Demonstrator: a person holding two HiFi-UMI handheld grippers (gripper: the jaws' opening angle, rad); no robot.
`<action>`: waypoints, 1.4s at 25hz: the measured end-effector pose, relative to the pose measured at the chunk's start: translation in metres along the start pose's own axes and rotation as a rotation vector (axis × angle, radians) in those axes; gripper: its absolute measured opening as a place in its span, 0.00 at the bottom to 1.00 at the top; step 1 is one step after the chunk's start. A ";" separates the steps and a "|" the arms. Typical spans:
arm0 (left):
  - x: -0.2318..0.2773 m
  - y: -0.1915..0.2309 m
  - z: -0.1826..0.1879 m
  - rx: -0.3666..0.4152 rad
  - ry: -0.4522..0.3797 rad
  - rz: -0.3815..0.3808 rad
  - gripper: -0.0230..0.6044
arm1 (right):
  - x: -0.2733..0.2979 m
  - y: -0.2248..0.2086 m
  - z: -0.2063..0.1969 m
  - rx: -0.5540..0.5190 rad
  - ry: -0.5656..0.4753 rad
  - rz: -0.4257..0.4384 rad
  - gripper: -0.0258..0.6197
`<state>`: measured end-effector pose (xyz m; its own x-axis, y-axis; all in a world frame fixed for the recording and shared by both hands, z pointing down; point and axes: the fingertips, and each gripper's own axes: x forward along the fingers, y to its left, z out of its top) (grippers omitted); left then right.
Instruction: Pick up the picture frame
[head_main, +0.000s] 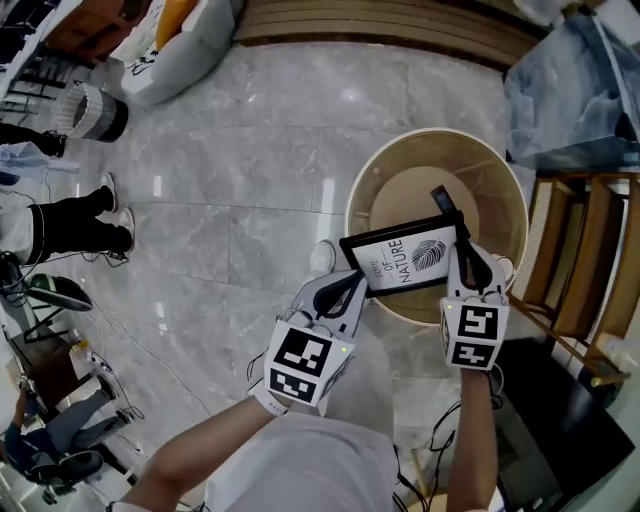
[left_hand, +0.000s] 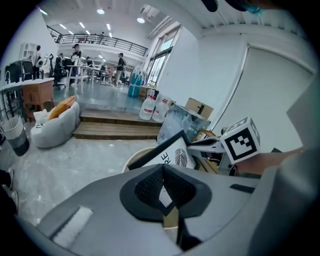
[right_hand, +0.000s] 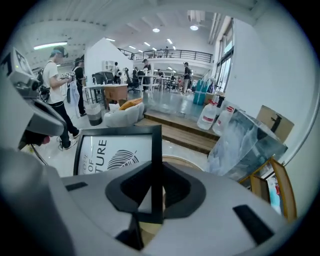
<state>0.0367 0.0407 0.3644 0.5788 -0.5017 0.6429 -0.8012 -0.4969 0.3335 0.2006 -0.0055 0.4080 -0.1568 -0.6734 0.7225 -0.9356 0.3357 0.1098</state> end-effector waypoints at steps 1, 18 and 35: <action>-0.006 -0.007 0.007 0.012 -0.007 -0.003 0.04 | -0.012 -0.004 0.006 0.010 -0.015 -0.013 0.12; -0.103 -0.100 0.088 0.135 -0.151 -0.082 0.04 | -0.212 -0.054 0.067 0.341 -0.300 -0.292 0.12; -0.149 -0.143 0.113 0.217 -0.251 -0.124 0.04 | -0.309 -0.056 0.066 0.438 -0.445 -0.441 0.12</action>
<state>0.0822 0.1064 0.1433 0.7108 -0.5729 0.4080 -0.6868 -0.6906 0.2266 0.2805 0.1399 0.1335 0.2341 -0.9176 0.3212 -0.9667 -0.2549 -0.0235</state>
